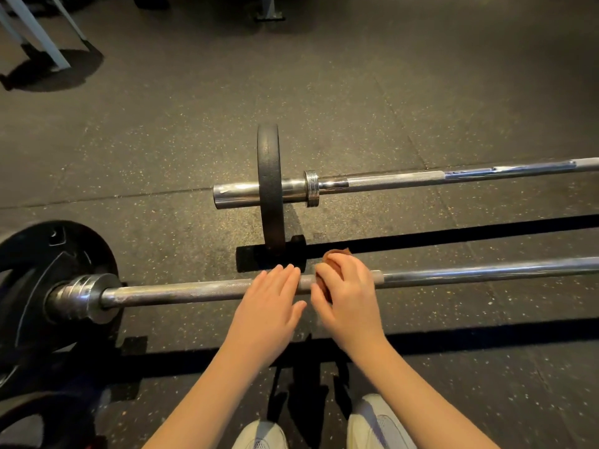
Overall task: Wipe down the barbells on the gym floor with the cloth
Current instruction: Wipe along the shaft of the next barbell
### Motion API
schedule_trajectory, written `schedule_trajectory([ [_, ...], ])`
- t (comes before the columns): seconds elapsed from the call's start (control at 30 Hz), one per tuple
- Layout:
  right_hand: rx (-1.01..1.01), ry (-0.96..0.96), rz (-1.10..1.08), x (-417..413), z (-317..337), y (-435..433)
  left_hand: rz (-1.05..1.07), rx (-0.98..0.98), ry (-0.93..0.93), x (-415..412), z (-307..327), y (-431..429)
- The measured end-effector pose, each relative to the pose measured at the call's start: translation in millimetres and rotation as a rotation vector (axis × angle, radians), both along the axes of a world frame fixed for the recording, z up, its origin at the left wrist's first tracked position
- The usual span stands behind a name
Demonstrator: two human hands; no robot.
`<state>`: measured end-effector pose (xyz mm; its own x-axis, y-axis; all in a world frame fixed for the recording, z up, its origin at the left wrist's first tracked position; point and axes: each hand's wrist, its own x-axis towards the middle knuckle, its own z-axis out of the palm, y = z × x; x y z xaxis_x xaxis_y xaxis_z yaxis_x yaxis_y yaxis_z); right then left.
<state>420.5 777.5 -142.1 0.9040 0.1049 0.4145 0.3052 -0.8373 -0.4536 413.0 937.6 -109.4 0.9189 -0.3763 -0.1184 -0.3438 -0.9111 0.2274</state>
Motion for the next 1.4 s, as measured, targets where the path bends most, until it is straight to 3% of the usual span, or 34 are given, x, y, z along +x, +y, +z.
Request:
schedule_trajectory([
  [0.1,-0.053,-0.038,0.116,7.7,2.7,-13.2,0.005,-0.014,0.034,0.4,-0.1,3.5],
  [0.3,-0.008,0.06,-0.173,-1.9,3.6,-14.0,0.037,0.088,-0.058,-9.3,-3.9,16.9],
  [0.43,0.007,0.177,0.03,-4.3,12.7,21.3,0.039,0.087,-0.071,-7.2,-3.1,17.1],
  [0.53,0.056,0.257,0.146,2.8,23.4,-0.8,0.043,0.079,-0.081,-8.0,-1.5,21.2],
  [0.73,0.101,0.297,-0.047,0.7,15.3,4.6,0.081,0.021,-0.058,-19.3,-2.4,34.8],
  [0.97,0.013,0.214,0.178,5.0,13.5,35.3,0.196,-0.131,-0.096,-20.7,-1.6,64.1],
  [1.07,0.0,0.124,0.123,2.6,9.2,14.4,0.268,-0.171,-0.114,-23.1,2.4,85.4],
  [1.2,0.096,0.118,0.025,-7.4,7.3,40.0,0.379,-0.112,-0.103,-26.2,-3.6,118.5],
  [1.4,0.018,0.177,0.255,5.0,12.2,92.7,0.371,-0.046,-0.091,-31.4,-19.2,128.4],
])
